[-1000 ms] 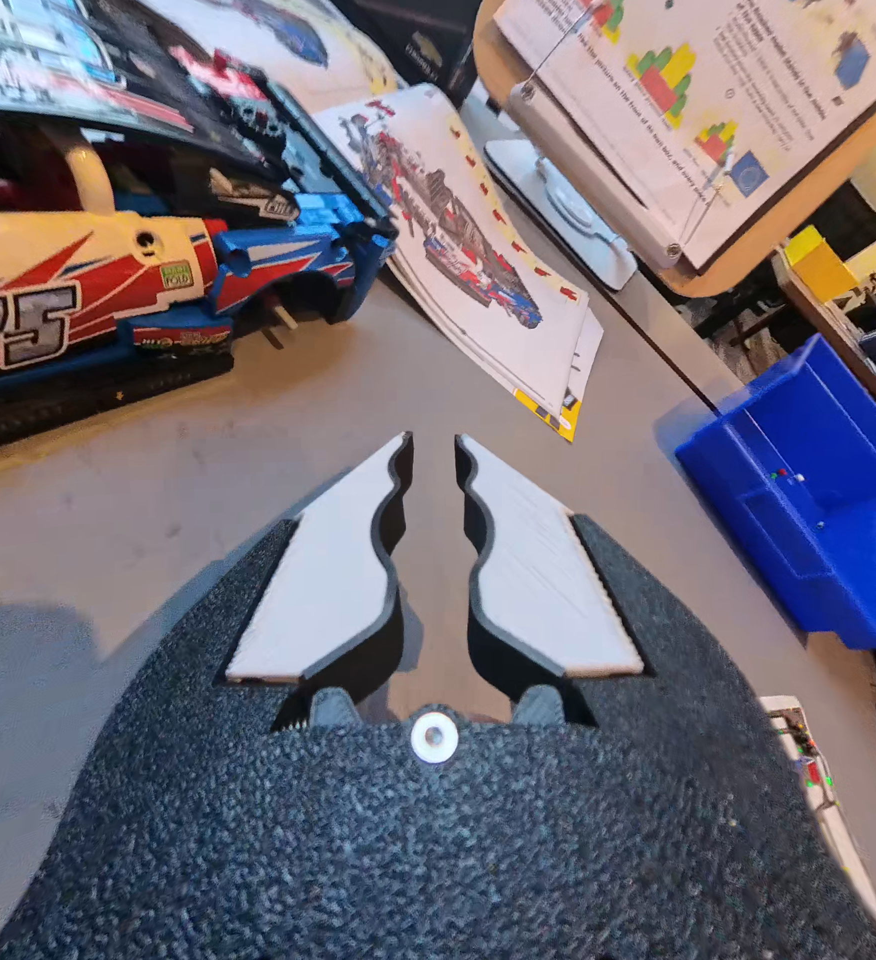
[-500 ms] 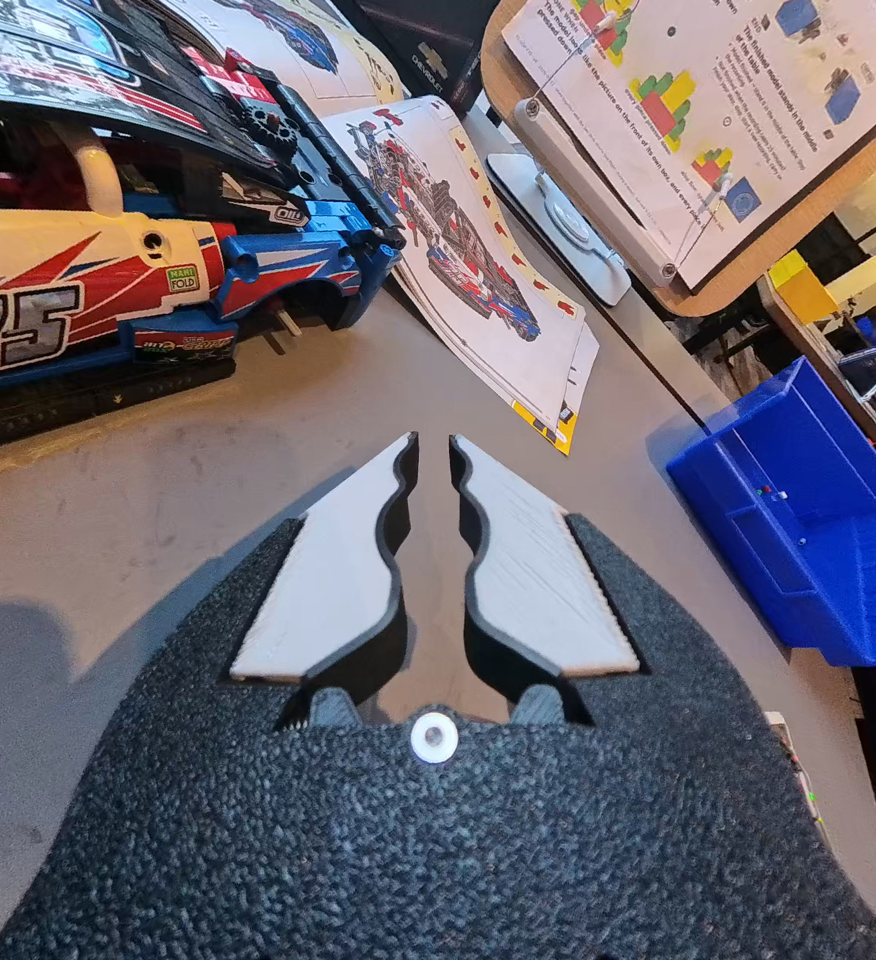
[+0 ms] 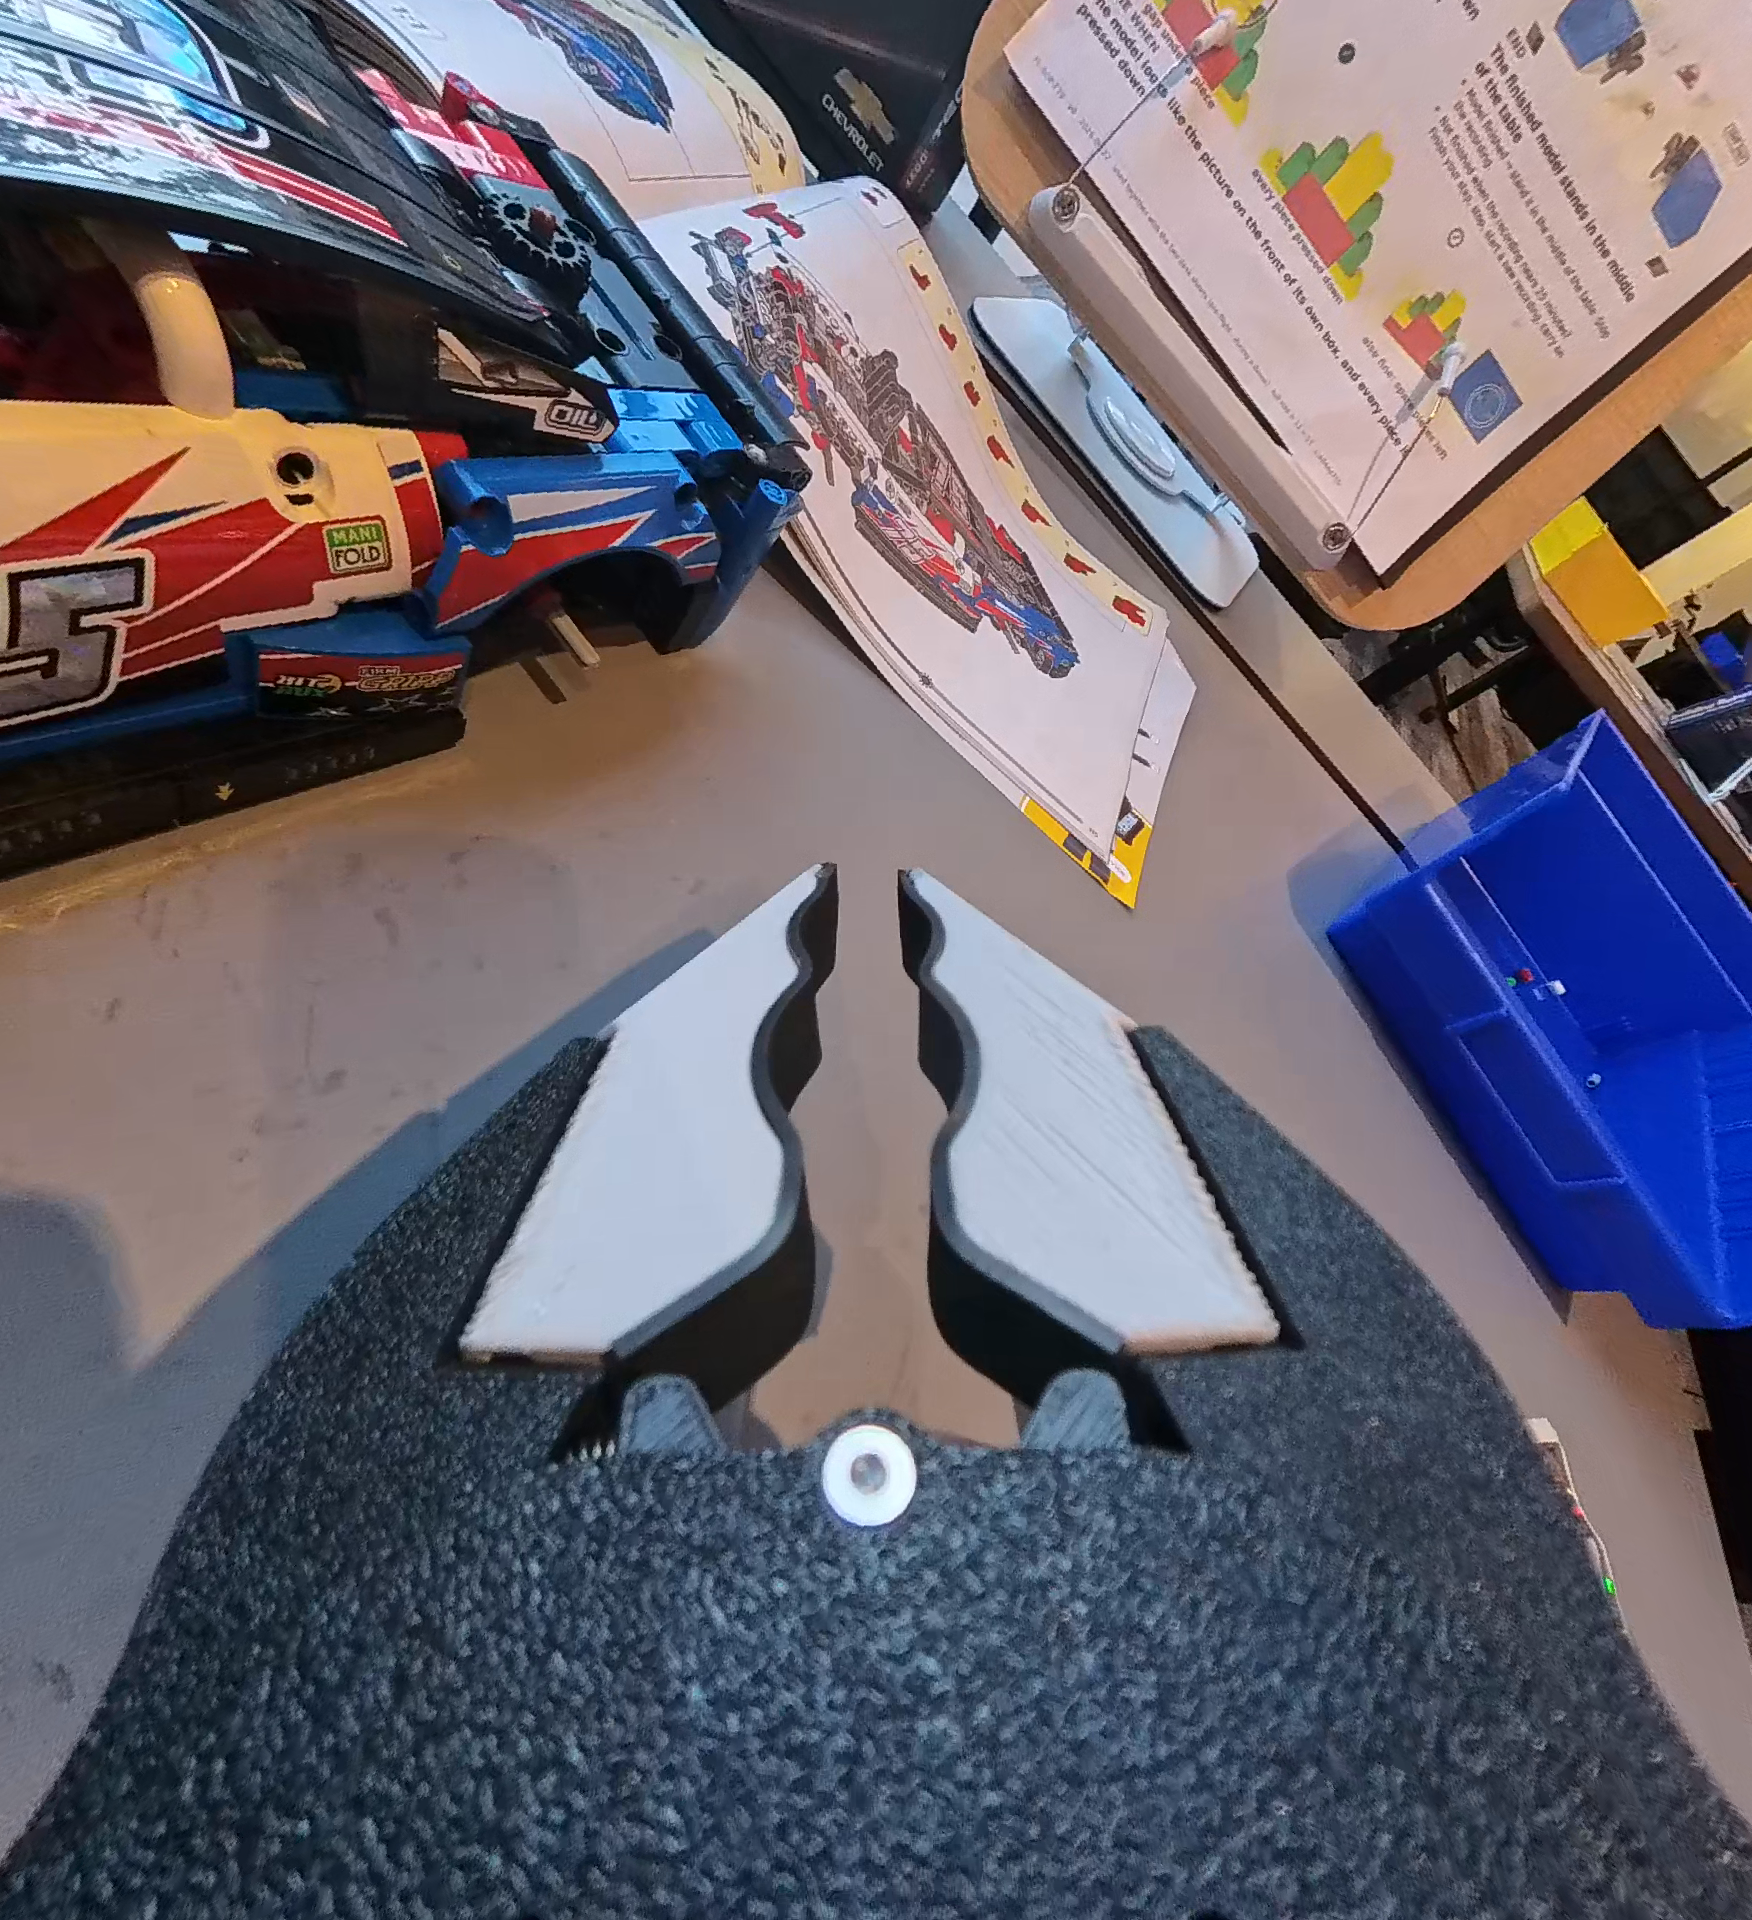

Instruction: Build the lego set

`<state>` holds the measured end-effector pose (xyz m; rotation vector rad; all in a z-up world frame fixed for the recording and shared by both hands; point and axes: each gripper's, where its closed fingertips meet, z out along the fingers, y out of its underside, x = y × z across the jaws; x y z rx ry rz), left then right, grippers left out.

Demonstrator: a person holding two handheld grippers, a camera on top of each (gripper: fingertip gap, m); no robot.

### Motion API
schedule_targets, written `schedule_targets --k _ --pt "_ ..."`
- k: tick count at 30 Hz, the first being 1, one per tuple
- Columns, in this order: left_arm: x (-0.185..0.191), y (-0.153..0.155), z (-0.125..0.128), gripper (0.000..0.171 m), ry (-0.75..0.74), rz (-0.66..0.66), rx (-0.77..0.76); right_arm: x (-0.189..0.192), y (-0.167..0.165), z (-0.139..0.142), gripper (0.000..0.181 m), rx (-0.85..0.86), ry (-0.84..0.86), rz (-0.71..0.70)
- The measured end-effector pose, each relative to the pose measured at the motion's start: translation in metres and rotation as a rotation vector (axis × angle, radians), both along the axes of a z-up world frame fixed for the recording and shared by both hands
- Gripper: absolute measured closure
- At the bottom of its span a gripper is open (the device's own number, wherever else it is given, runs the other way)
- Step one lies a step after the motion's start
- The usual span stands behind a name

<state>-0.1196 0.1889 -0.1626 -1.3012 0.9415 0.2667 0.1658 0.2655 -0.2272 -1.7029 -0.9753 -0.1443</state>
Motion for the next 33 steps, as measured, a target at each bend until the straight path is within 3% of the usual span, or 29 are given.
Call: schedule_targets --k 10,18,21,24,29,33 --pt "0.013 -0.004 -0.006 0.167 0.051 -0.042 0.006 -0.003 -0.004 0.008 0.170 0.025 0.038 0.029" --pt "0.052 -0.030 -0.007 0.167 0.267 -0.107 0.198 -0.017 -0.022 0.023 0.166 0.038 0.144 0.138" --pt "0.070 -0.038 -0.009 0.167 0.296 -0.149 0.213 -0.036 -0.045 0.024 0.161 -0.074 0.264 0.239" --pt "0.087 -0.046 -0.006 0.167 0.308 -0.183 0.230 -0.063 -0.081 0.026 0.152 -0.174 0.280 0.395" --pt "0.116 -0.065 0.009 0.167 0.301 -0.206 0.260 -0.088 -0.132 0.042 0.149 -0.142 0.280 0.545" --pt "0.136 -0.076 0.004 0.167 0.280 -0.219 0.226 -0.095 -0.157 0.050 0.142 -0.183 0.355 0.619"
